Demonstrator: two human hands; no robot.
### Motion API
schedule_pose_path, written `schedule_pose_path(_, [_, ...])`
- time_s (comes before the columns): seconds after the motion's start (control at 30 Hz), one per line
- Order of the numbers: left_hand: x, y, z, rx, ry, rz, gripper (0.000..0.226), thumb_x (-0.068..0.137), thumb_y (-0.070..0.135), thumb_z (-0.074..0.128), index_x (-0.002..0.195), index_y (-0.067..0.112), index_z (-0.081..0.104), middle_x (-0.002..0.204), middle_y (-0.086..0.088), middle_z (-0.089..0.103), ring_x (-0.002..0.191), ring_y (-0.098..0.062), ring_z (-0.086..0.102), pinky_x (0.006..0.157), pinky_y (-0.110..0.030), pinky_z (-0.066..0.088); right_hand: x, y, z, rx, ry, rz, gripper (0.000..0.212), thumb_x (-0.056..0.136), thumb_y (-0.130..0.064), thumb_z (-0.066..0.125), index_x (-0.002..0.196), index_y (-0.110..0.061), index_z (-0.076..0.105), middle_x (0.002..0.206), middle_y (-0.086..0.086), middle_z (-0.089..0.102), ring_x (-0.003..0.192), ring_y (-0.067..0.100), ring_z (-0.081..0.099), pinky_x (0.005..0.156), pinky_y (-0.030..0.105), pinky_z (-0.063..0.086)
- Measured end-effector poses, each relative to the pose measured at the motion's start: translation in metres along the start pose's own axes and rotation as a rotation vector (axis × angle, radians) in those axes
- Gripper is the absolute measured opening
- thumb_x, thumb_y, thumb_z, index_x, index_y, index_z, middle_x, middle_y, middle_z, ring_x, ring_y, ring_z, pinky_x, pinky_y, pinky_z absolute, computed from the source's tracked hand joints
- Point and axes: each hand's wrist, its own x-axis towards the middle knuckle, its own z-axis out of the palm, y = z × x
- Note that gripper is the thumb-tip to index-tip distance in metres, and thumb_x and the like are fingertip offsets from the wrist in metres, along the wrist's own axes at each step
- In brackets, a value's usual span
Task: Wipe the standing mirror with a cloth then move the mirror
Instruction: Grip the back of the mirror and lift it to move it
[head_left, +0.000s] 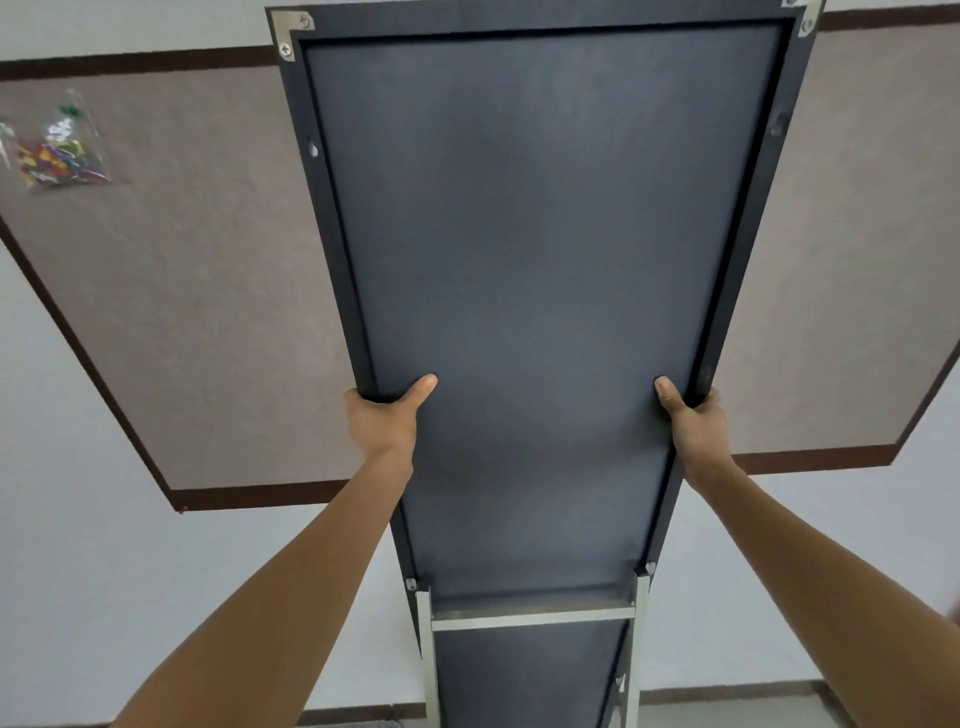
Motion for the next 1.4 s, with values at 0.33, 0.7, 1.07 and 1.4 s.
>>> schedule_pose_path(0.33, [-0.01, 0.005, 0.008, -0.003, -0.091, 0.018, 0.064, 0.064, 0.025, 0.085, 0.114, 0.009, 0.049, 0.111, -0.004, 0.06, 0.094, -0.021, 0.059, 0.086, -0.034, 0.052, -0.019, 0.004, -0.022, -0.002, 0.11, -0.033, 0.047, 0.089, -0.026, 0.06, 0.126, -0.004, 0.042, 0.129, 0.012, 0.055, 0.117, 0.026, 0.054, 0.105, 0.042, 0.042])
schedule_pose_path(0.7, [0.004, -0.004, -0.026, -0.032, -0.022, -0.018, 0.057, 0.065, 0.027, 0.084, 0.109, 0.01, 0.053, 0.105, -0.003, 0.062, 0.093, -0.023, 0.06, 0.084, -0.034, 0.053, -0.02, 0.0, 0.012, -0.092, 0.048, -0.068, 0.042, 0.091, -0.021, 0.056, 0.125, -0.002, 0.039, 0.13, 0.015, 0.051, 0.12, 0.029, 0.05, 0.106, 0.043, 0.04])
schedule_pose_path(1.07, [-0.016, -0.009, -0.023, -0.024, -0.062, 0.032, 0.057, 0.072, 0.028, 0.08, 0.116, 0.008, 0.049, 0.103, 0.0, 0.058, 0.094, -0.021, 0.058, 0.086, -0.032, 0.052, -0.025, 0.003, -0.007, -0.074, 0.059, -0.067, 0.036, 0.094, -0.018, 0.052, 0.124, -0.003, 0.042, 0.112, 0.005, 0.052, 0.103, 0.02, 0.051, 0.093, 0.029, 0.045])
schedule_pose_path(1.4, [-0.015, -0.008, -0.029, -0.065, -0.09, 0.01, 0.051, 0.07, 0.028, 0.081, 0.109, 0.011, 0.051, 0.102, 0.0, 0.062, 0.097, -0.023, 0.062, 0.088, -0.043, 0.053, -0.028, 0.017, -0.013, -0.151, 0.117, -0.132, 0.009, 0.098, -0.015, 0.039, 0.105, -0.014, 0.044, 0.083, -0.004, 0.047, 0.09, 0.016, 0.043, 0.081, 0.022, 0.034])
